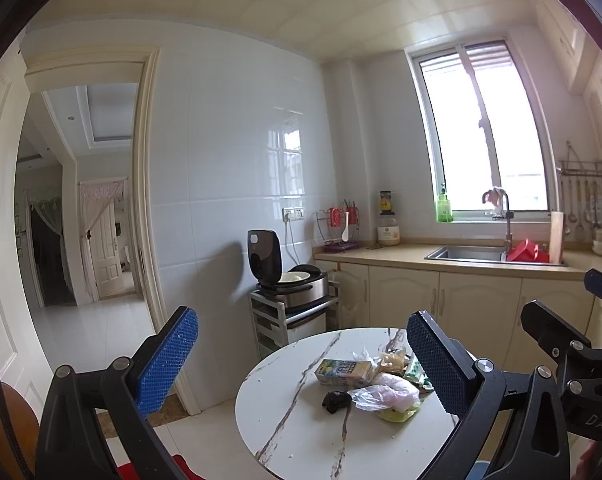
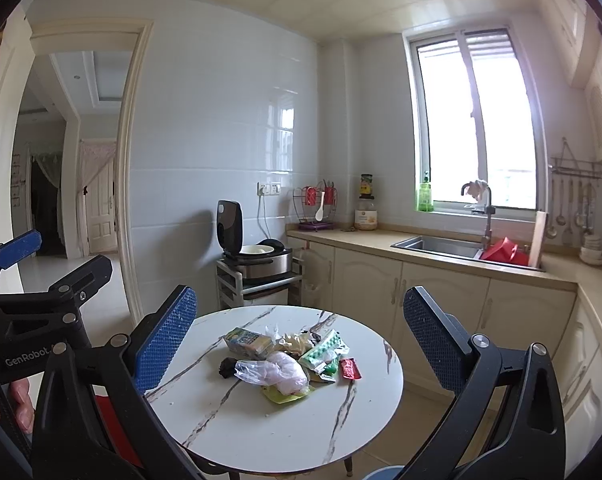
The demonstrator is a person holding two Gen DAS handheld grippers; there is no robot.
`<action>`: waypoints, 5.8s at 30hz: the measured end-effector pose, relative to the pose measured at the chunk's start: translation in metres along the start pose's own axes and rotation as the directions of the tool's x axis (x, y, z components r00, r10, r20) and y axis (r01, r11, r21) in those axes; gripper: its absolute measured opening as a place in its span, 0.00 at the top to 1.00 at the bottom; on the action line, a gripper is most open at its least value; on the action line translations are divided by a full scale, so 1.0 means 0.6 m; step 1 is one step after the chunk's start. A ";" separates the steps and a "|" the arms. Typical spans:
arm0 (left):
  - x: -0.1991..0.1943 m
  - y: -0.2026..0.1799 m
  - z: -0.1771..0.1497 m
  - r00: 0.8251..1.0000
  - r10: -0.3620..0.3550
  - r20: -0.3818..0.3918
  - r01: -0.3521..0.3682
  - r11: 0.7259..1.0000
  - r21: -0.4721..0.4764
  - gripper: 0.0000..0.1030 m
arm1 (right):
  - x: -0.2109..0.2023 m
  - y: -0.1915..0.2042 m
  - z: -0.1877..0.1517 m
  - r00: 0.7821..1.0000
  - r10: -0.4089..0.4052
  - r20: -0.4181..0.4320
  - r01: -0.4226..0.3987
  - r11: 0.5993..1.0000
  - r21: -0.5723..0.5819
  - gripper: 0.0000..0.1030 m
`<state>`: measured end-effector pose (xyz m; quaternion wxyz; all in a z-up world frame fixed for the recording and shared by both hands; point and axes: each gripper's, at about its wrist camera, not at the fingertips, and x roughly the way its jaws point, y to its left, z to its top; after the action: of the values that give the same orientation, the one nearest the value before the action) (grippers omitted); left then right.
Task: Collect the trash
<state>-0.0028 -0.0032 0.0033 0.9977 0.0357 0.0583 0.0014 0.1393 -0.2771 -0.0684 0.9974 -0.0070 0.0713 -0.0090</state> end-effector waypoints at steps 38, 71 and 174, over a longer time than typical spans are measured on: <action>0.015 -0.002 -0.005 1.000 -0.001 -0.026 0.001 1.000 -0.009 0.01 | 0.019 0.009 -0.018 1.000 0.006 -0.018 -0.006 1.000 -0.001 0.00; 0.462 0.000 -0.120 0.831 -0.063 -0.553 0.061 0.998 -0.022 0.01 | 0.497 -0.014 -0.289 0.788 0.148 -0.598 -0.144 0.988 0.054 0.00; 0.424 -0.497 -0.196 0.840 -0.257 -0.479 0.413 0.874 0.255 0.01 | 0.231 -0.492 -0.499 0.804 -0.064 -0.591 0.405 0.787 0.465 0.08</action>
<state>0.2360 -0.2905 -0.1641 0.9215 0.1993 0.2817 -0.1782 0.2289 -0.5784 -0.3797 0.8797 0.2854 0.3446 -0.1611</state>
